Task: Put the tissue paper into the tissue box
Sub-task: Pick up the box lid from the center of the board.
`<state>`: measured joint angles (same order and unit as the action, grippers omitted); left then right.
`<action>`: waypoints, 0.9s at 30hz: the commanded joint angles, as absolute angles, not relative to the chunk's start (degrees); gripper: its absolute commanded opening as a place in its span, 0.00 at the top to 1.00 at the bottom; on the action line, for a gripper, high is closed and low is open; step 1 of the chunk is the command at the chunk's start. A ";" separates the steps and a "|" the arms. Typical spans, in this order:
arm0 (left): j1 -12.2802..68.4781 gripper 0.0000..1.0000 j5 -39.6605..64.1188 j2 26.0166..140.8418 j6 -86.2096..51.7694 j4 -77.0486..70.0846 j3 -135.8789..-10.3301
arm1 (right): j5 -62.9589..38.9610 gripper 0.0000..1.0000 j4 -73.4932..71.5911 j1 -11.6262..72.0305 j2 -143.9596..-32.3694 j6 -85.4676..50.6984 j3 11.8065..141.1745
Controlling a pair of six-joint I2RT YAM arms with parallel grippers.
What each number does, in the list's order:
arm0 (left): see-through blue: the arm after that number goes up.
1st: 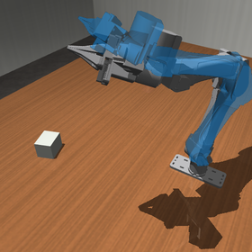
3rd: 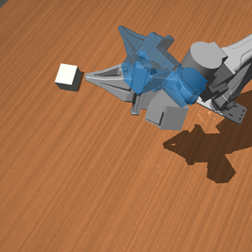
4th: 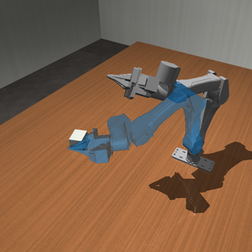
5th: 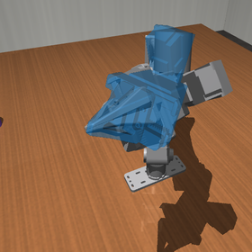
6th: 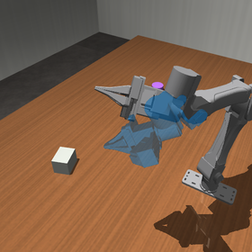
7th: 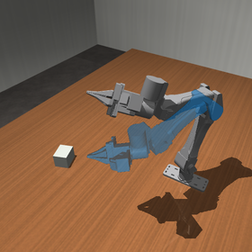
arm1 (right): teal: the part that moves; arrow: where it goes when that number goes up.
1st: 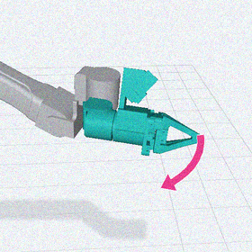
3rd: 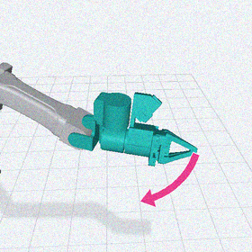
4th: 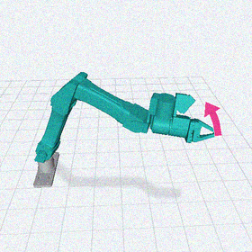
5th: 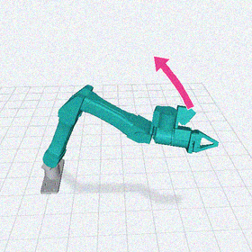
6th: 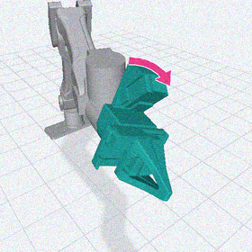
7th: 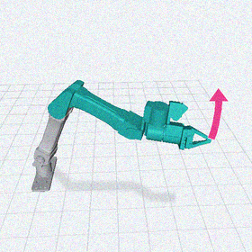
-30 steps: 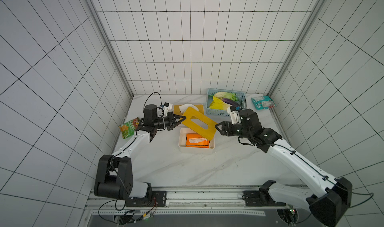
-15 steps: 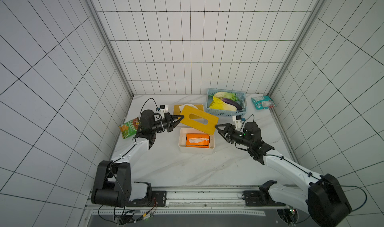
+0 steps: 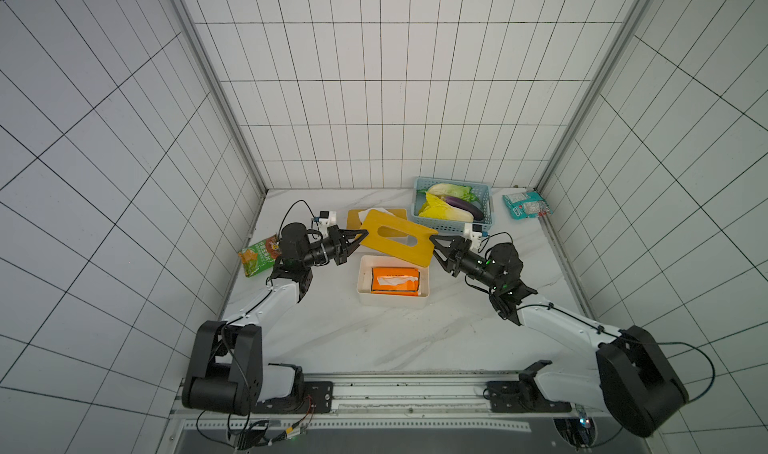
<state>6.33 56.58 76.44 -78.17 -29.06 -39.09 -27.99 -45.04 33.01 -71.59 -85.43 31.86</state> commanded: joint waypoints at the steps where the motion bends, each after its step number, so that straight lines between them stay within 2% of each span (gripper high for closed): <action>1: 6.67 1.00 56.08 75.50 -79.06 -32.39 -38.69 | -27.78 0.57 -48.60 33.52 -72.06 -87.31 32.38; 13: 6.95 1.00 55.63 76.82 -80.16 -34.36 -38.08 | -27.87 0.72 -51.59 35.77 -75.23 -89.63 33.57; 20: 7.00 1.00 55.72 77.15 -79.29 -33.98 -37.71 | -28.17 0.88 -49.19 35.86 -75.28 -87.84 34.09; 24: 6.94 0.87 55.80 77.08 -76.35 -30.89 -38.42 | -29.80 0.99 -44.48 35.51 -74.98 -84.88 35.13; 27: 6.59 0.72 55.72 76.21 -71.76 -25.13 -39.58 | -31.91 1.00 -40.05 34.83 -74.79 -82.47 36.11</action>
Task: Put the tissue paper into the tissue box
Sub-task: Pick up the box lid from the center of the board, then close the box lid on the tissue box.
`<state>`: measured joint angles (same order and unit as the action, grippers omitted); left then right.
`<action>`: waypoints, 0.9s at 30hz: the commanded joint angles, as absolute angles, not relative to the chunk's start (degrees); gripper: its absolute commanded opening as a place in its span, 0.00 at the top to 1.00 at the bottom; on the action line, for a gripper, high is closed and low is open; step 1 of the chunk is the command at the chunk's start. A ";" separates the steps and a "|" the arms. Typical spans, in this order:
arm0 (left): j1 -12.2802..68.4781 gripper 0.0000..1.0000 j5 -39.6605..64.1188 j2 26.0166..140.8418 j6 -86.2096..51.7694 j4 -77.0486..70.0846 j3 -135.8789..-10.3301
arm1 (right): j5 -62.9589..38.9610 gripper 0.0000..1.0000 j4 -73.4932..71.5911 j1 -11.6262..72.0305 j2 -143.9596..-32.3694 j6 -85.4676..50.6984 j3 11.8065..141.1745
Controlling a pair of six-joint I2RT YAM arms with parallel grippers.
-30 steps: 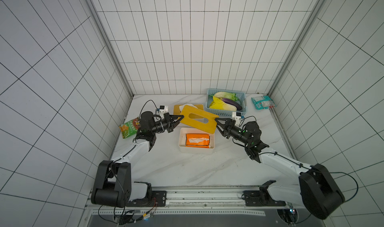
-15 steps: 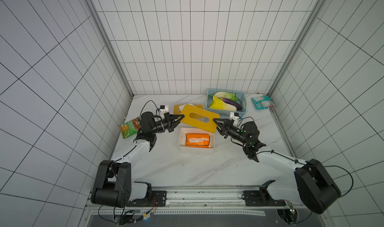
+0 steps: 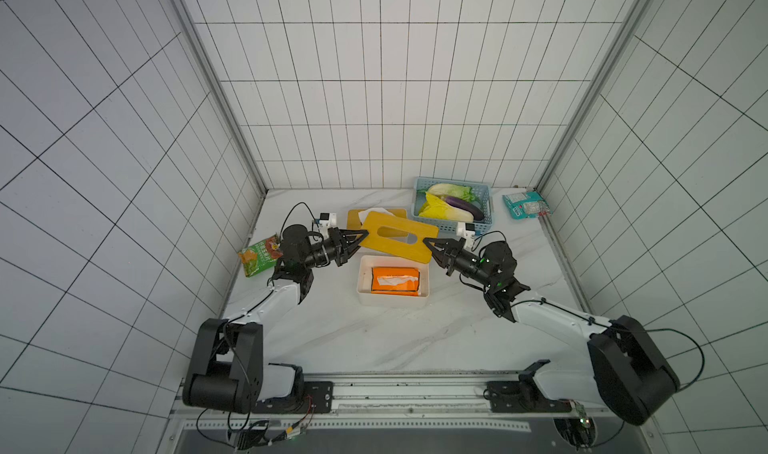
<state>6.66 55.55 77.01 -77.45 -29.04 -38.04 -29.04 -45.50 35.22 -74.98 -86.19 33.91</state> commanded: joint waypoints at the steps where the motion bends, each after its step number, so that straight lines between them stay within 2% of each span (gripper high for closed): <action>1: 6.41 0.68 55.65 75.76 -70.08 -22.95 -40.05 | -32.82 1.00 -39.42 34.57 -74.79 -81.92 36.27; 5: 5.13 0.51 54.23 72.99 -61.41 -12.20 -42.03 | -38.39 1.00 -38.95 33.50 -75.56 -80.72 36.55; 12: 4.12 0.34 48.76 68.50 -45.27 7.37 -46.40 | -49.00 1.00 -36.91 31.97 -78.70 -75.63 37.35; 20: 4.02 0.11 42.31 65.32 -36.66 17.76 -47.81 | -52.14 1.00 -37.02 30.30 -80.16 -74.41 35.19; 27: 4.26 0.07 41.40 66.24 -35.95 18.81 -47.21 | -53.02 1.00 -36.64 28.57 -81.50 -72.66 34.10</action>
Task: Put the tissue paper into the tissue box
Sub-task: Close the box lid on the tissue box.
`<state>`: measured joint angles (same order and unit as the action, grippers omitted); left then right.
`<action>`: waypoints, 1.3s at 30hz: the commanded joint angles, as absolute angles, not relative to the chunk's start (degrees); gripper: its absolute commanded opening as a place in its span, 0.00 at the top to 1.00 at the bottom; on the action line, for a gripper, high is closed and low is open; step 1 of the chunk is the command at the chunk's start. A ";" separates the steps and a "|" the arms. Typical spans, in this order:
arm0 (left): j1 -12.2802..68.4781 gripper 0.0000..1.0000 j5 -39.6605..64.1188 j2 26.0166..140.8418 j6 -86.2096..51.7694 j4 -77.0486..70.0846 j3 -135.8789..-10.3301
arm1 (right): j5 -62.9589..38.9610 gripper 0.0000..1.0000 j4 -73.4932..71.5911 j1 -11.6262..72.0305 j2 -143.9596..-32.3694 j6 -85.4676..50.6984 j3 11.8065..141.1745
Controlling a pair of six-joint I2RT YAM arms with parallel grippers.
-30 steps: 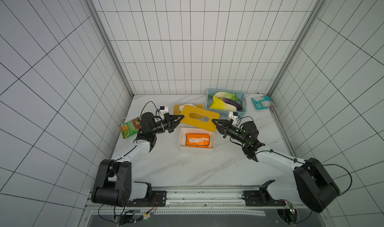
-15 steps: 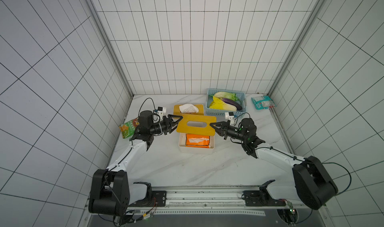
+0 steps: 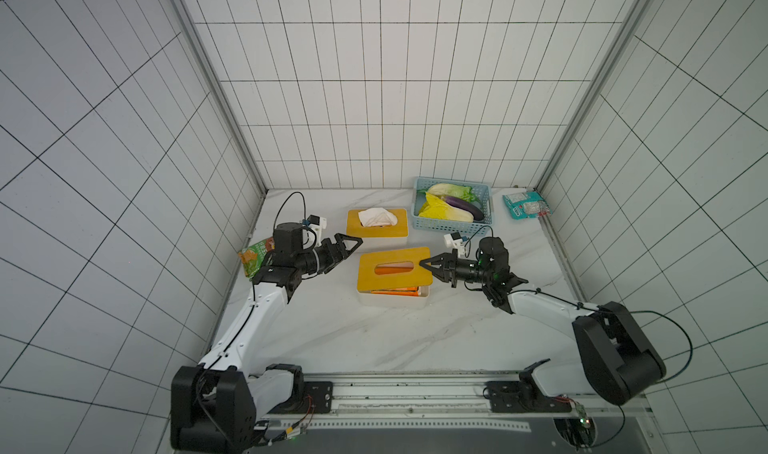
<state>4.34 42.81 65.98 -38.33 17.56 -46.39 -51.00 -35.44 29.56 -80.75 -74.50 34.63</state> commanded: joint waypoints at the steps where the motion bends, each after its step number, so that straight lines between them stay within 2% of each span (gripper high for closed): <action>1: 4.31 0.06 41.34 66.50 -35.95 18.72 -47.12 | -53.09 1.00 -37.00 28.43 -81.81 -72.52 34.19; 14: 5.93 0.03 43.07 71.27 -37.25 16.49 -46.34 | -52.37 1.00 -42.60 28.12 -86.22 -73.74 34.28; 39: 8.88 0.02 43.27 77.07 -37.35 16.26 -47.20 | -50.36 1.00 -43.76 28.16 -88.92 -72.25 34.45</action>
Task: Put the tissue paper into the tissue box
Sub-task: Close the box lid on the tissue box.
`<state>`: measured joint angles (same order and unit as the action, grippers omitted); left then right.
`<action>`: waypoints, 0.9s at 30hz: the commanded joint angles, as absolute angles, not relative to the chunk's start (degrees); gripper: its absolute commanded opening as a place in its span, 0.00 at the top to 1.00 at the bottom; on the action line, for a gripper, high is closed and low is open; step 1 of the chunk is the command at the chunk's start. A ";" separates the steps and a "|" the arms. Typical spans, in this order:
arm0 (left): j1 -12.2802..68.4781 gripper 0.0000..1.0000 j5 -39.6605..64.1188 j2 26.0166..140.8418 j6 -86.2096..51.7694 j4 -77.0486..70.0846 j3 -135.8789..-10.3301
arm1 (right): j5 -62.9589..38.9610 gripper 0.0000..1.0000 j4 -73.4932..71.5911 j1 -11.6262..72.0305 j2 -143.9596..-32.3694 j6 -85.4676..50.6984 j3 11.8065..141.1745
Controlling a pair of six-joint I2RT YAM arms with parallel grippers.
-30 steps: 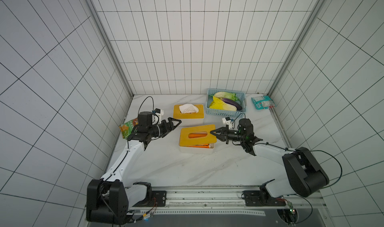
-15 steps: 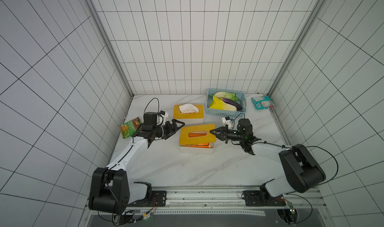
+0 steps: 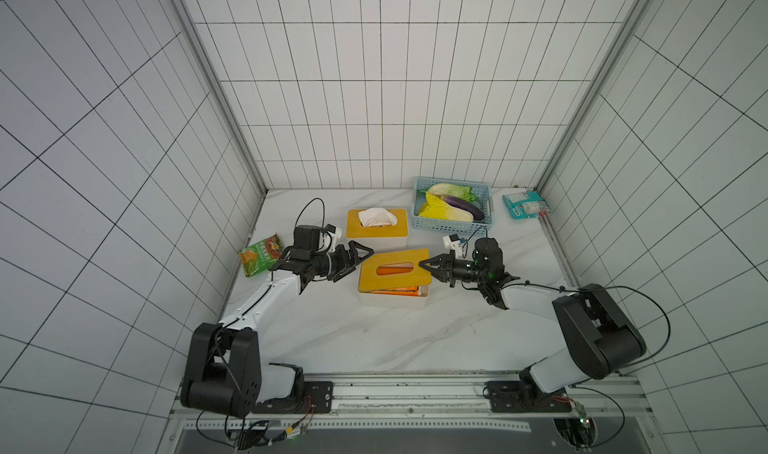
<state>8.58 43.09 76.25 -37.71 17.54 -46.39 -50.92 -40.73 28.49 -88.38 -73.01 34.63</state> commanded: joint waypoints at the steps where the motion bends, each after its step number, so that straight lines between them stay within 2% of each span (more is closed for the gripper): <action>1: 8.92 0.02 43.16 77.16 -37.27 16.26 -47.21 | -50.36 1.00 -43.94 28.16 -88.95 -72.28 34.45; 27: 10.61 0.02 42.48 78.75 -37.13 16.44 -46.16 | -49.23 1.00 -46.62 29.44 -90.87 -73.77 34.89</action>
<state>10.24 43.00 78.54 -37.67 17.52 -46.39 -50.04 -43.66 28.99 -90.11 -73.56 34.63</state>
